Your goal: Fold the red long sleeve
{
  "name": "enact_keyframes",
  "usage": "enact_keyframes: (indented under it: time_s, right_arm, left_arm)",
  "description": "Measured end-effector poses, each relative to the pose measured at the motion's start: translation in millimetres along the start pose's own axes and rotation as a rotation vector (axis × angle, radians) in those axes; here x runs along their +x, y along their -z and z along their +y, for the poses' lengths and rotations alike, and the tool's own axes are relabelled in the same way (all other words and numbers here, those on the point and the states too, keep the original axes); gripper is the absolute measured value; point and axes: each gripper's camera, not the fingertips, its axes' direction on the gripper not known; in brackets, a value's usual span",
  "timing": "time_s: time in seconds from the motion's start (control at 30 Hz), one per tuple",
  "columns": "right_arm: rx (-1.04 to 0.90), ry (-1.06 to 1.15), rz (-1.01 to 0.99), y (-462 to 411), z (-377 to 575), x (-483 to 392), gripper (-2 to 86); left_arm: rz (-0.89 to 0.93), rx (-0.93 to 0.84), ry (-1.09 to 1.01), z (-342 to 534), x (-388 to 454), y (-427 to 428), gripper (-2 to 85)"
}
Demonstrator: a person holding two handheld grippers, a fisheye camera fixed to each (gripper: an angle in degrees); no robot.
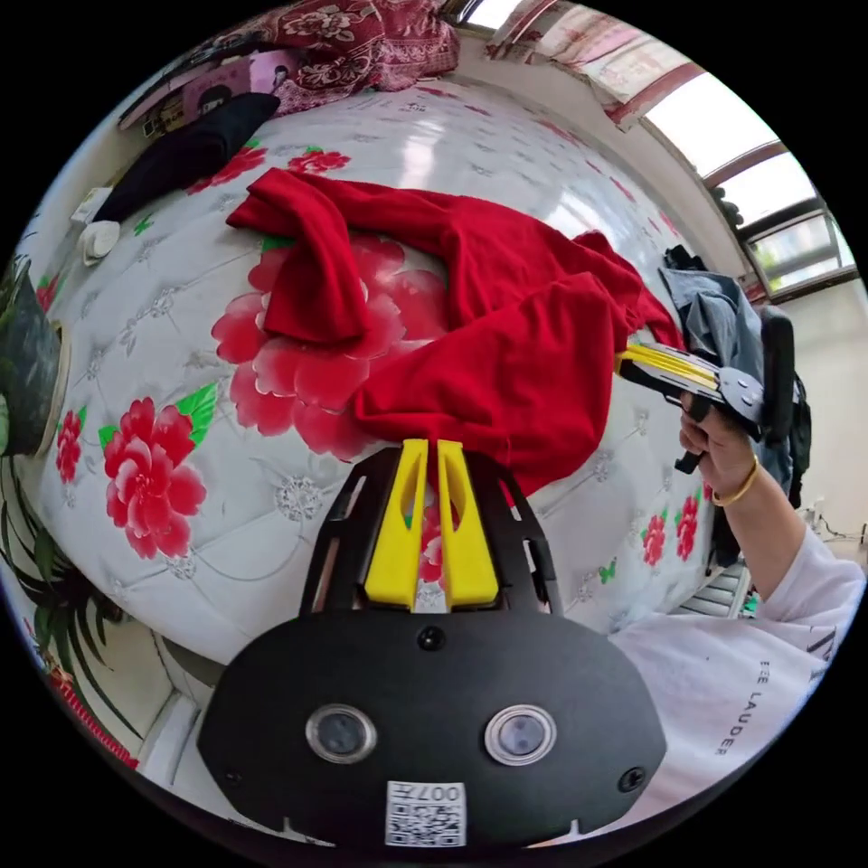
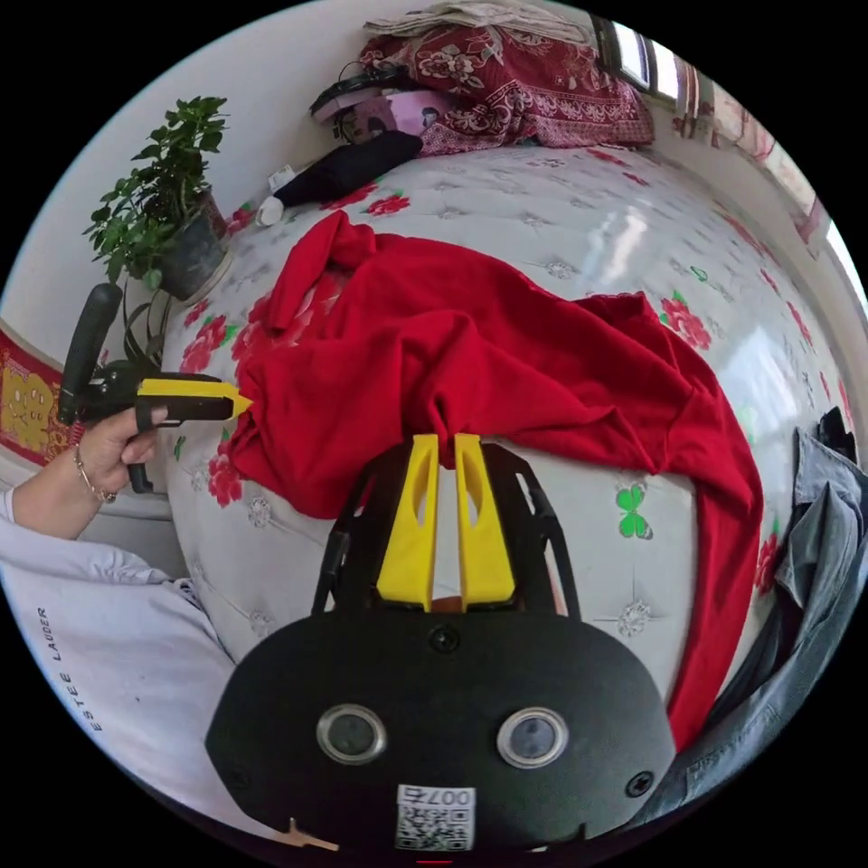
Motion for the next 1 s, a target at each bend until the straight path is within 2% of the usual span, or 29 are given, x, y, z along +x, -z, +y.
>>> enact_keyframes:
  time_s: [0.13,0.3,0.37,0.43,0.5,0.6,0.67,0.73,0.77,0.8,0.9,1.0]
  right_arm:
    - [0.094,-0.053,-0.143,64.3,50.3,27.9,1.1]
    - [0.227,-0.232,-0.341,169.4,156.7,60.0,1.0]
    - [0.267,-0.288,-0.338,194.0,178.2,60.9,1.8]
    - [0.251,-0.338,-0.243,200.9,191.8,58.7,3.8]
    - [0.120,-0.380,-0.121,176.4,202.9,57.5,6.1]
    - [-0.041,-0.386,-0.181,130.6,212.7,51.9,7.9]
    - [-0.062,-0.390,-0.268,109.8,215.4,41.4,8.4]
    - [-0.105,-0.360,-0.316,89.4,211.8,23.6,8.5]
    - [-0.153,-0.325,-0.279,79.0,208.0,8.4,8.0]
    - [-0.099,-0.271,-0.138,84.5,205.3,-8.6,7.3]
    - [-0.180,-0.154,0.042,74.6,194.0,-42.5,4.9]
    - [-0.212,-0.034,0.016,72.8,179.9,-53.0,1.4]
  left_arm:
    - [0.206,0.097,-0.017,24.1,-26.2,53.8,-0.7]
    - [0.688,0.184,-0.029,76.8,-65.4,112.8,-0.8]
    - [0.746,0.156,-0.001,87.3,-70.9,112.4,-0.8]
    - [0.665,0.076,0.032,94.8,-73.3,97.8,-0.8]
    - [0.577,-0.040,0.087,104.0,-77.7,69.2,-0.7]
    - [0.568,-0.064,0.111,114.5,-80.7,58.1,-0.7]
    - [0.545,-0.065,0.094,118.1,-80.3,60.6,-0.6]
    - [0.531,-0.070,0.084,121.3,-81.6,64.0,-0.7]
    - [0.529,-0.072,0.082,123.6,-83.5,66.4,-0.7]
    - [0.527,-0.071,0.091,126.4,-86.6,68.8,-0.7]
    - [0.553,-0.056,0.137,132.4,-98.2,71.5,-0.7]
    - [0.576,-0.020,0.166,125.9,-111.7,77.3,-0.8]
